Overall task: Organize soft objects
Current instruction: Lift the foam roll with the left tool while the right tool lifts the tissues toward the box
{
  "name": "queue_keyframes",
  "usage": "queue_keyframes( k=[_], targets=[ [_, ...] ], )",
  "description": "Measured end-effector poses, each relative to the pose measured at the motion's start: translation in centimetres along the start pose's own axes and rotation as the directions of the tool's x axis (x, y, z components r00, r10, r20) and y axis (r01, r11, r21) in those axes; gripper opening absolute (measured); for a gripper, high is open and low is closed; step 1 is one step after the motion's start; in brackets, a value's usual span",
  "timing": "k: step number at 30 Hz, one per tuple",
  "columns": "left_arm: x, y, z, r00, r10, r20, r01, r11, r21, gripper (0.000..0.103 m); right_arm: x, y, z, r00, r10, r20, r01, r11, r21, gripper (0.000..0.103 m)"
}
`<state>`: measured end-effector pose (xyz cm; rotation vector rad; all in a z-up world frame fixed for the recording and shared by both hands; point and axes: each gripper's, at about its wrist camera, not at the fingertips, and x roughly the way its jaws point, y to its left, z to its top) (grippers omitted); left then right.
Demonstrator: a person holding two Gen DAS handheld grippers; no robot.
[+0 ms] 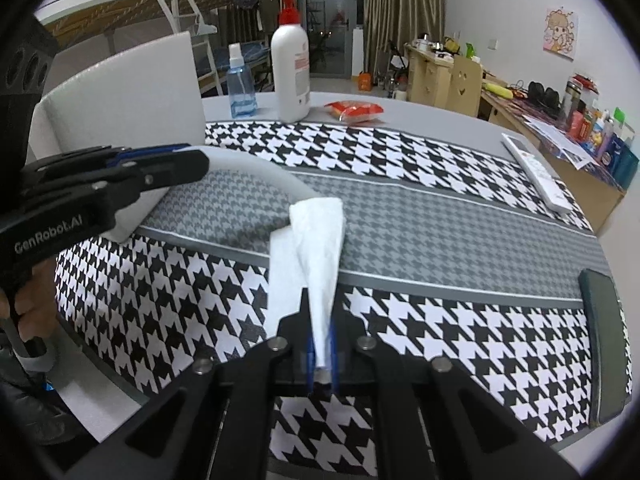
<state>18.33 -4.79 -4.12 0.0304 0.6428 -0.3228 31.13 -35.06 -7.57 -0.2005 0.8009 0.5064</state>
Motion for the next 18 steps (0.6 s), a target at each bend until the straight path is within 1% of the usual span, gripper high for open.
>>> queue_keyframes(
  k=[7,18],
  targets=[
    [-1.1,-0.2,0.1,1.0,0.027,0.016,-0.027,1.0,0.009,0.018,-1.6,0.1,0.0,0.999,0.017,0.044,-0.018,1.0,0.012,0.008],
    [-2.9,-0.5,0.1,0.997,0.062,0.047,-0.063,0.998,0.006,0.018,-3.0,0.2,0.4,0.995,0.023,0.093,-0.025,0.999,0.023,0.008]
  ],
)
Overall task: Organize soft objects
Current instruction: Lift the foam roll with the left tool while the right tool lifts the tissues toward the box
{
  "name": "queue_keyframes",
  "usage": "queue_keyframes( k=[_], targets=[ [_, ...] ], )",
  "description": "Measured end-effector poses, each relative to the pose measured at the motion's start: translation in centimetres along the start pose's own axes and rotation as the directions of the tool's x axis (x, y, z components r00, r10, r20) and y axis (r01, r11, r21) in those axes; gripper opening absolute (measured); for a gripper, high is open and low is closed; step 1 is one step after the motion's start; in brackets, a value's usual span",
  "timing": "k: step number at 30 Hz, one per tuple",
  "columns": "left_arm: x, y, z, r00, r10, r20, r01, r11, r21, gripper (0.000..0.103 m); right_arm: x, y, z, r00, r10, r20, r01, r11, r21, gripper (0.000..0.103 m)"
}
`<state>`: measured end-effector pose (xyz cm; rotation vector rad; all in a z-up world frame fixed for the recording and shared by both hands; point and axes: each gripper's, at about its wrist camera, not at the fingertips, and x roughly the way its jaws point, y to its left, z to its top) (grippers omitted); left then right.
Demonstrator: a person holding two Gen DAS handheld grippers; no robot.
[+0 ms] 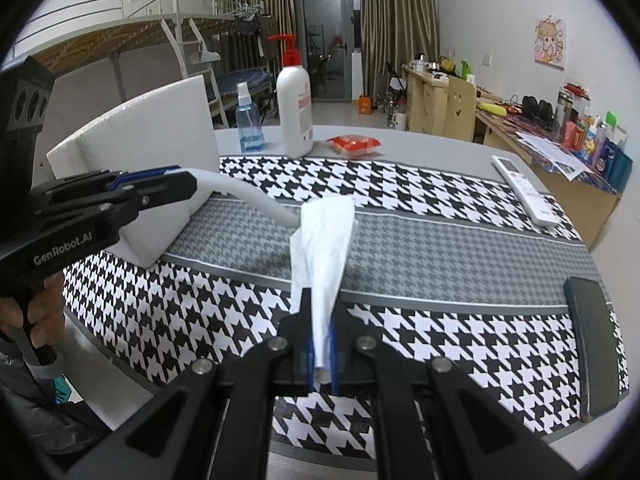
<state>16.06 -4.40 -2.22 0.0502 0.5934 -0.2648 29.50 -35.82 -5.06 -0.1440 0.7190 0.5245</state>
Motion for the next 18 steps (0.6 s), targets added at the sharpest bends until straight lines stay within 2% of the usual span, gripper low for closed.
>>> queue_keyframes(
  k=[15,18],
  targets=[
    [-2.6,-0.1,0.8,0.998,0.035,0.053,-0.036,0.999,0.022,0.018,-2.2,0.6,1.3,0.997,0.014,0.076,-0.014,1.0,-0.011,0.008],
    [-2.9,0.2,1.1,0.998,0.023,0.057,-0.023,1.0,0.014,0.018,-2.5,0.7,1.6,0.996,0.025,0.088,-0.024,1.0,-0.012,0.008]
  ],
)
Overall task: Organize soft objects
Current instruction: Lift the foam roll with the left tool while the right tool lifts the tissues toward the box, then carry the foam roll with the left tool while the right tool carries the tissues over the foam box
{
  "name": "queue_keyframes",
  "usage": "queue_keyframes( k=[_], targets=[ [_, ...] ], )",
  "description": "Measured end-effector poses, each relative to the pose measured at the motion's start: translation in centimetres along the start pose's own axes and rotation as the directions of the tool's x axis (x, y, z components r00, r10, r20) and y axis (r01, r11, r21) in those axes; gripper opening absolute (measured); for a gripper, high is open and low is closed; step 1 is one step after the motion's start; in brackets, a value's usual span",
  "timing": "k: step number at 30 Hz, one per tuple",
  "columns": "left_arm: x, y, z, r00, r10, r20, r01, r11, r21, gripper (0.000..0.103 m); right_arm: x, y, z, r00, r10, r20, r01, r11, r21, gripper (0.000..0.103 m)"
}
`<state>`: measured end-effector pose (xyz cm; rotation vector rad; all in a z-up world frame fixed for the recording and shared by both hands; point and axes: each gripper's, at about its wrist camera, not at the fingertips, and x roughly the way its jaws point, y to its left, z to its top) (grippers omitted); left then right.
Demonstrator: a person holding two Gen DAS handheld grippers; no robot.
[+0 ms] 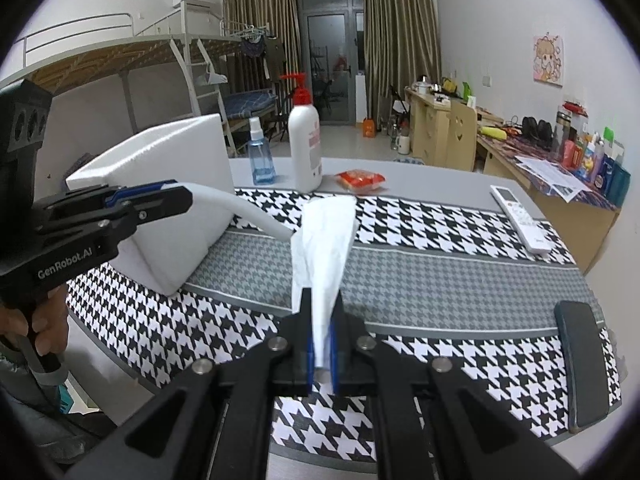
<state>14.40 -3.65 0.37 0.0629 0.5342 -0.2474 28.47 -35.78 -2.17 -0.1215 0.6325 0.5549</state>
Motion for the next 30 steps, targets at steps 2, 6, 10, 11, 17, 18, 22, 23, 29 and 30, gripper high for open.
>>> queue_keyframes(
  k=[2,6,10,11,17,18,22,23,29,30],
  targets=[
    [-0.2,0.1,0.2,1.0,0.011,0.008,-0.011,1.0,0.003,0.018,-0.2,0.2,0.3,1.0,0.004,0.01,-0.003,1.0,-0.006,0.008],
    [-0.8,0.4,0.6,1.0,0.012,0.018,-0.012,1.0,-0.002,0.018,-0.6,0.4,0.9,1.0,0.003,0.031,-0.002,1.0,-0.019,0.008],
    [-1.6,0.5,1.0,0.999,0.029,0.036,-0.029,1.0,0.003,0.018,-0.9,0.8,1.4,0.999,0.0,0.051,0.002,0.999,-0.037,0.008],
    [-1.8,0.6,1.1,0.999,0.03,0.041,-0.031,1.0,0.003,0.018,-1.0,0.8,1.5,0.999,0.002,0.054,0.0,0.999,-0.04,0.008],
    [-2.7,0.8,1.9,0.996,0.052,0.068,-0.053,0.998,0.014,0.018,-1.4,1.1,2.5,0.997,0.007,0.082,-0.003,0.999,-0.052,0.008],
    [-2.8,0.9,2.1,0.996,0.054,0.074,-0.056,0.998,0.017,0.018,-1.4,1.1,2.6,0.996,0.01,0.085,-0.006,0.999,-0.052,0.008],
    [-3.0,0.8,2.7,0.994,0.061,0.087,-0.063,0.998,0.021,0.018,-1.7,1.2,3.4,0.995,0.017,0.103,-0.011,0.998,-0.056,0.008],
    [-3.2,0.9,2.9,0.994,0.062,0.09,-0.064,0.998,0.021,0.018,-1.7,1.2,3.5,0.994,0.017,0.107,-0.011,0.998,-0.059,0.008],
    [-3.4,0.9,3.7,0.992,0.073,0.106,-0.077,0.997,0.031,0.018,-2.1,1.4,4.4,0.991,0.031,0.13,-0.023,0.998,-0.065,0.008],
    [-3.4,0.9,3.7,0.991,0.074,0.109,-0.078,0.997,0.031,0.018,-2.1,1.4,4.5,0.991,0.033,0.132,-0.024,0.998,-0.066,0.008]
  ],
)
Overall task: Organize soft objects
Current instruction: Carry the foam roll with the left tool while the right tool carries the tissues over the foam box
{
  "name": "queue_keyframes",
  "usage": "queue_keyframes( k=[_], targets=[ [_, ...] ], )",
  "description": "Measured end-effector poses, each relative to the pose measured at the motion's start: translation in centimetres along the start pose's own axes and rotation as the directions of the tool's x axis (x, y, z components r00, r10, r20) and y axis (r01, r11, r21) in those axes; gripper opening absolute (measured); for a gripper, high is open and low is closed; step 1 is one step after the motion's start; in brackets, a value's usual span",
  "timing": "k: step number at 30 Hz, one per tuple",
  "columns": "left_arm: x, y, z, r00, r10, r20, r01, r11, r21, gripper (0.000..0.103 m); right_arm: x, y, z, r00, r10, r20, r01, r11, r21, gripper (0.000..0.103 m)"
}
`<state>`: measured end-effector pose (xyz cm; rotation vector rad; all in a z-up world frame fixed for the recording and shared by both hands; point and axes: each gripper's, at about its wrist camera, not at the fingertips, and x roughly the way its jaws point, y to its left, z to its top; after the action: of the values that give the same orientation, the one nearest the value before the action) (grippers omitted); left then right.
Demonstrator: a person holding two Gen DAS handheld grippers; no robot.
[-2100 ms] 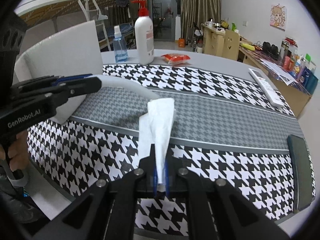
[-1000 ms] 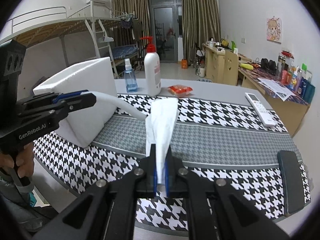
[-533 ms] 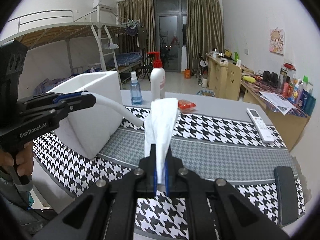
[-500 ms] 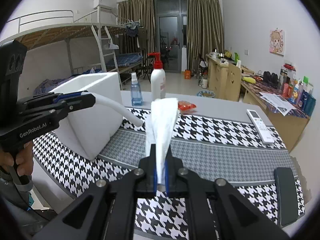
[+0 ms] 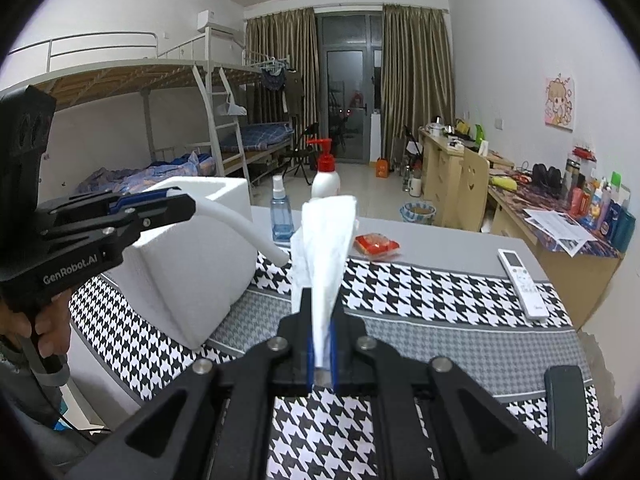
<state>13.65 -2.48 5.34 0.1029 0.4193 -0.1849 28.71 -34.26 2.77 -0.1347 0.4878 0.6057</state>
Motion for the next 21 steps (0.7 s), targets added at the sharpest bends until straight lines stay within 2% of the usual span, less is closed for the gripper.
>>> queue_keyframes(
  k=[21],
  targets=[
    [-1.8,1.7,2.7,0.996,0.054,0.075,-0.053,0.998,-0.014,0.018,0.1,1.1,2.9,0.997,0.046,0.058,-0.046,0.999,-0.015,0.008]
  ],
)
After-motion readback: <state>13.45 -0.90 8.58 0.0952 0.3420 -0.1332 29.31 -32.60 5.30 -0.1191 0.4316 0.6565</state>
